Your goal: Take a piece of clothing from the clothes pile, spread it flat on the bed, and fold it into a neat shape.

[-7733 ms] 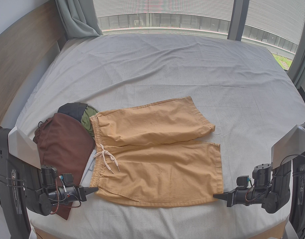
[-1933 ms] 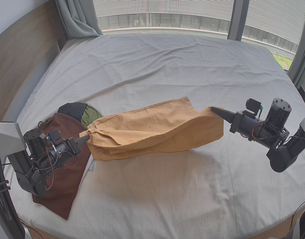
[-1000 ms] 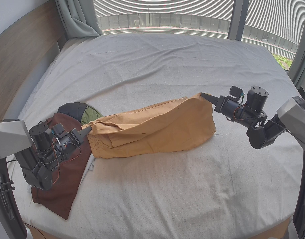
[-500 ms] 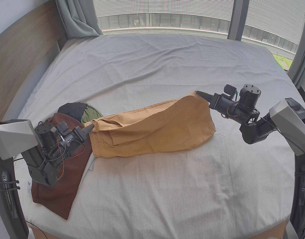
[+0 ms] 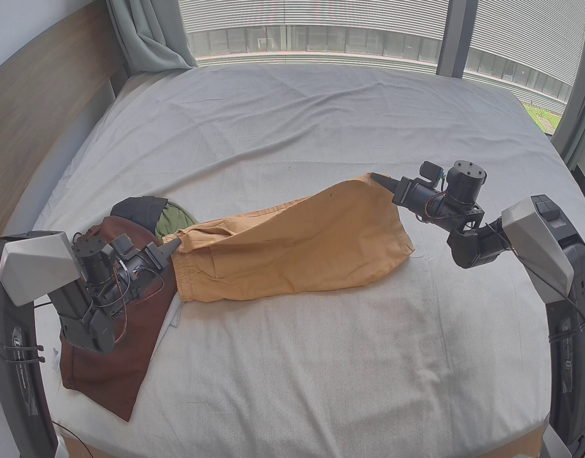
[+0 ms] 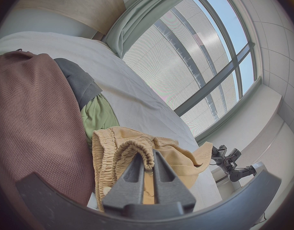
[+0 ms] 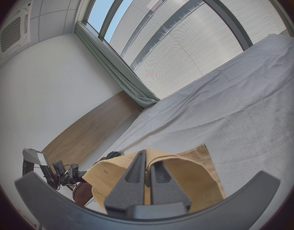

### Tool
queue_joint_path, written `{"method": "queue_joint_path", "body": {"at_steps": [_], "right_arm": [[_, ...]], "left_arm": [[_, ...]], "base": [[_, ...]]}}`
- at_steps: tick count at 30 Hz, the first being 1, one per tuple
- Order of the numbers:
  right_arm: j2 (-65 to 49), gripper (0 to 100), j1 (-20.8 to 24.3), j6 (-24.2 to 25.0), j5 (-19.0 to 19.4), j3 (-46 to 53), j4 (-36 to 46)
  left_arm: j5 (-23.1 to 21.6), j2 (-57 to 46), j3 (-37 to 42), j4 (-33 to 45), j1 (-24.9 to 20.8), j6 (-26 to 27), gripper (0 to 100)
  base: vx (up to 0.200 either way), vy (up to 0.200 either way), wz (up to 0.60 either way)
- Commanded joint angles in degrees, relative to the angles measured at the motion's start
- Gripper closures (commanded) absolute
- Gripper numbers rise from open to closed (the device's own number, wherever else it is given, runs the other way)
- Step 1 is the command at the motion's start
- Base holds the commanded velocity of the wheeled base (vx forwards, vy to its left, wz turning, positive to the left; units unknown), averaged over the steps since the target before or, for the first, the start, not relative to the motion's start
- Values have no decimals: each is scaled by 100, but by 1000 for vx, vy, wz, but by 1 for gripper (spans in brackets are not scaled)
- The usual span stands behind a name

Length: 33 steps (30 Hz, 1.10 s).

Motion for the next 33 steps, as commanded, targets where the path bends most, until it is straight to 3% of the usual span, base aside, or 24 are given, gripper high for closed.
{"method": "queue_joint_path", "body": {"at_steps": [1,5,6,20,33], "right_arm": [[287,100,-12,-1,-2,-302,82],[366,100,-21,-1,-2,-434,108],[401,0,-39,-1,-11,-557,179],[384,0,-21,-28,-116,-618,214],[-328,0,234,-282,-125,524,126]], "left_arm": [[2,143,-66,-8,8,1,0],[2,169,-128,1,26,1,0],[2,169,-145,1,61,1,0],[160,90,-207,-8,149,1,0],[151,-358,13,1,158,-43,0]], "base": [[0,0,0],[0,0,0],[0,0,0],[0,0,0],[0,0,0]]}}
